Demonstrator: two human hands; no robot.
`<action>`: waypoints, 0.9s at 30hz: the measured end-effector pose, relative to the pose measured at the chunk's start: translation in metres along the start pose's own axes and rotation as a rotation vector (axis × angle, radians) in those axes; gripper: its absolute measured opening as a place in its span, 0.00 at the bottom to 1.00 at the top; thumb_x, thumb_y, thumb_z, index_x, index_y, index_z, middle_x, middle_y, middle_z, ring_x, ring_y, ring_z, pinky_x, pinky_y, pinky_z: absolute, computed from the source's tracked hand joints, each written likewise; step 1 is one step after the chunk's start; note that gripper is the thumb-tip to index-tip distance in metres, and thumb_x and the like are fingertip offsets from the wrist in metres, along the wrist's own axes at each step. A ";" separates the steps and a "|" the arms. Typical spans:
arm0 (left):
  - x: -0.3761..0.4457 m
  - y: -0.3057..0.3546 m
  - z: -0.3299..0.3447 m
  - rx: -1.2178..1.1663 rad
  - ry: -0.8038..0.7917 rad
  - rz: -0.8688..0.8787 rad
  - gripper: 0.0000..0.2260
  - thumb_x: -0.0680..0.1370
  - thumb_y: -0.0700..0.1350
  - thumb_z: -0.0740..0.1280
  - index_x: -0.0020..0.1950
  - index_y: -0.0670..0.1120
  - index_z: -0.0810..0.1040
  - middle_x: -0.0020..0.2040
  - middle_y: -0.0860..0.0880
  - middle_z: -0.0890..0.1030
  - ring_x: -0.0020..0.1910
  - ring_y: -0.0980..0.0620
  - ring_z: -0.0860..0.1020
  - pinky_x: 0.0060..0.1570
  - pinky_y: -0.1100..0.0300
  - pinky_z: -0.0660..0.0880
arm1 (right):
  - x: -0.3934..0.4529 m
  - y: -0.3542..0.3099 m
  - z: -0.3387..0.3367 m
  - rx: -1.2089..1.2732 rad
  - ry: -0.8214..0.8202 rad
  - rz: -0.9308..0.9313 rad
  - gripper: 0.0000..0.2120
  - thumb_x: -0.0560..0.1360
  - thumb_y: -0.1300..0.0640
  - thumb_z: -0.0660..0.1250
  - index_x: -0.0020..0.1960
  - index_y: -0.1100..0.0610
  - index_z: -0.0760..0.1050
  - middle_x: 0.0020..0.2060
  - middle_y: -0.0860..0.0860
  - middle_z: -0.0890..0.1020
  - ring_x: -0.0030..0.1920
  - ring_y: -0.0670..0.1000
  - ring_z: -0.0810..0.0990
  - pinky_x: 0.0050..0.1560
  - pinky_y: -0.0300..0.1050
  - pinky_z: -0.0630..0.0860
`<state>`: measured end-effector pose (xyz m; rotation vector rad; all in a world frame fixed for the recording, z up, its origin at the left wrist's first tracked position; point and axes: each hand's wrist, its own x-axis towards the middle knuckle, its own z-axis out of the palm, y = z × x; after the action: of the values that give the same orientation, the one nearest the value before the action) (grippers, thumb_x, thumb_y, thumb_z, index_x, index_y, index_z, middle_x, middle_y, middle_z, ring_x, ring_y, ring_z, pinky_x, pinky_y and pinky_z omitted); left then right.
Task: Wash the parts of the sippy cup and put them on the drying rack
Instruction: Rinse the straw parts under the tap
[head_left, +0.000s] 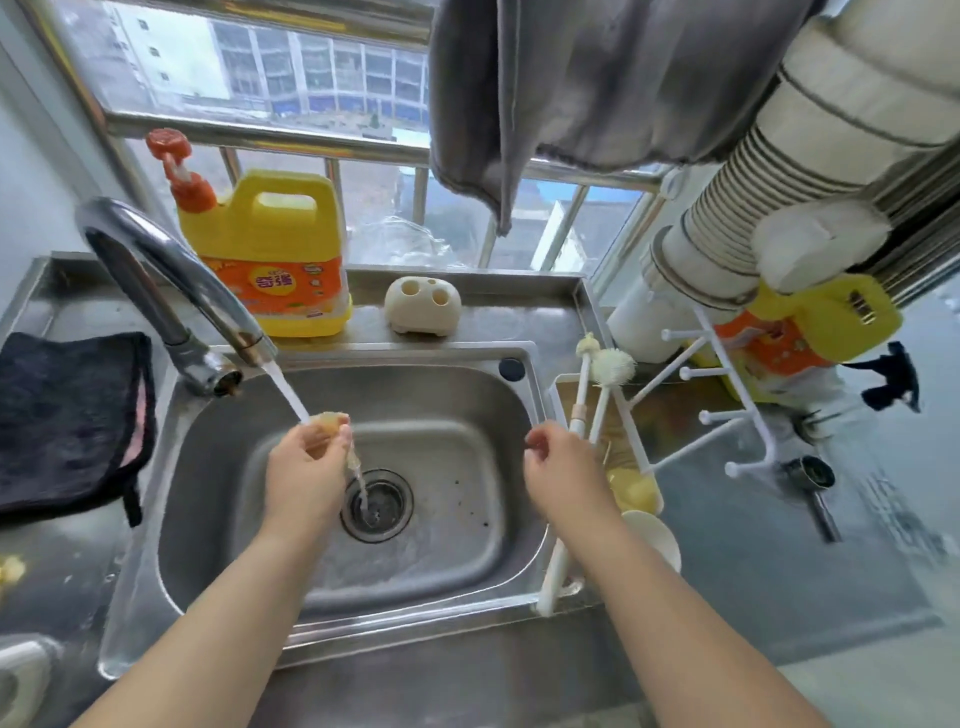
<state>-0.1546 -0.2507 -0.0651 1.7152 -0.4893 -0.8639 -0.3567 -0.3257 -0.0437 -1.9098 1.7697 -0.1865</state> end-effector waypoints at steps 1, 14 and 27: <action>-0.001 -0.001 0.002 -0.007 0.005 -0.008 0.05 0.79 0.39 0.64 0.54 0.44 0.78 0.47 0.48 0.80 0.47 0.52 0.78 0.46 0.67 0.73 | 0.005 0.012 -0.011 0.022 0.062 0.087 0.09 0.79 0.60 0.59 0.56 0.57 0.76 0.51 0.55 0.80 0.52 0.56 0.78 0.53 0.48 0.77; 0.000 -0.007 0.007 -0.063 -0.013 -0.046 0.04 0.78 0.40 0.66 0.50 0.44 0.80 0.43 0.45 0.81 0.42 0.51 0.78 0.46 0.62 0.74 | 0.064 0.075 -0.015 -0.257 -0.071 0.456 0.07 0.79 0.60 0.61 0.53 0.61 0.75 0.43 0.55 0.77 0.45 0.55 0.78 0.44 0.46 0.78; 0.005 -0.009 0.001 -0.121 -0.012 -0.051 0.06 0.75 0.36 0.69 0.51 0.42 0.82 0.42 0.47 0.81 0.38 0.57 0.78 0.44 0.69 0.74 | 0.036 0.058 -0.031 -0.061 0.180 0.269 0.09 0.78 0.57 0.59 0.47 0.60 0.76 0.43 0.57 0.80 0.40 0.55 0.78 0.38 0.44 0.75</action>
<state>-0.1529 -0.2515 -0.0751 1.6185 -0.3947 -0.9228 -0.4169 -0.3690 -0.0526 -1.7177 2.1528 -0.2144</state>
